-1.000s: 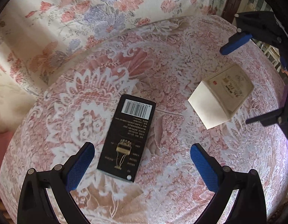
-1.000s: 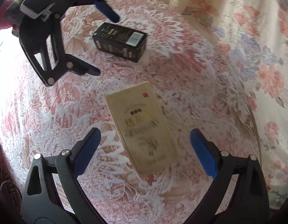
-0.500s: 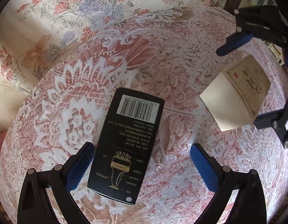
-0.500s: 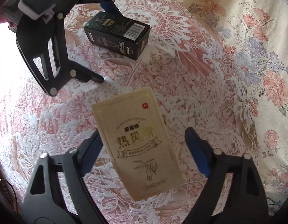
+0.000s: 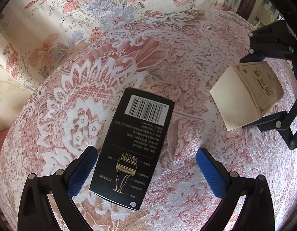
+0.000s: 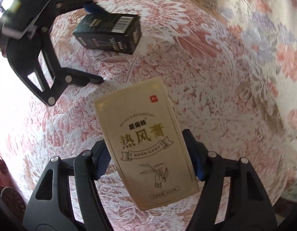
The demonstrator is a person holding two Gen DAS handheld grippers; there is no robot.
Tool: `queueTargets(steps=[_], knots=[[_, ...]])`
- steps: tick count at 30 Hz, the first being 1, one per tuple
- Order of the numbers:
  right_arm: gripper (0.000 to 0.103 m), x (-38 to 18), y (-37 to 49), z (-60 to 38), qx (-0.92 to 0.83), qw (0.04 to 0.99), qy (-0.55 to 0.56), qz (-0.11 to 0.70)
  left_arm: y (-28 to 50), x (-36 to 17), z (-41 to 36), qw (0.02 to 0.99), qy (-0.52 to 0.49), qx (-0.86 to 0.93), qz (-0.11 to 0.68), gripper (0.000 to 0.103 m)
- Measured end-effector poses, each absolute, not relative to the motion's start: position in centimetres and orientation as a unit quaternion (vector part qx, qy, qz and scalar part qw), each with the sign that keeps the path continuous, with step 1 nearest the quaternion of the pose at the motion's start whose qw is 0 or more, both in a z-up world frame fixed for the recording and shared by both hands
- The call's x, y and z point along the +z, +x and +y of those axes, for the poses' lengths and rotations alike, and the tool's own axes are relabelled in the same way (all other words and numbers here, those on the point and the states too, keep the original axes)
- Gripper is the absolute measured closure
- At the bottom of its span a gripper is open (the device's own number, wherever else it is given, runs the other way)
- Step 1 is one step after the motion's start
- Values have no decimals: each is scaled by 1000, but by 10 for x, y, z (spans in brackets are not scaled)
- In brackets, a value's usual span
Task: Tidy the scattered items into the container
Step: 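Grasp the cream-coloured box with the right tool while the left tool grasps the black box, then lift the black box and cream-coloured box off the bed with both tools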
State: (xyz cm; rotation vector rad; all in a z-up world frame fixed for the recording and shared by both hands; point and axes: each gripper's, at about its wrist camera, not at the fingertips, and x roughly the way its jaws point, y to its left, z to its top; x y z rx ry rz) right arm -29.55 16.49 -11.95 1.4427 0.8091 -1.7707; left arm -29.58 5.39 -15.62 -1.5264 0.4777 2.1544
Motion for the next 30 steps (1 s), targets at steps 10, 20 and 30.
queueTargets(steps=[10, 20, 30], knots=[[32, -118, -293, 170, -693, 344, 558, 299, -298, -141, 46, 222, -542, 795, 156, 59], [31, -115, -284, 179, -711, 331, 552, 284, -295, -138, 47, 214, -539, 800, 156, 60], [44, -108, -260, 169, -723, 311, 544, 289, -290, -136, 49, 199, -537, 805, 151, 60]])
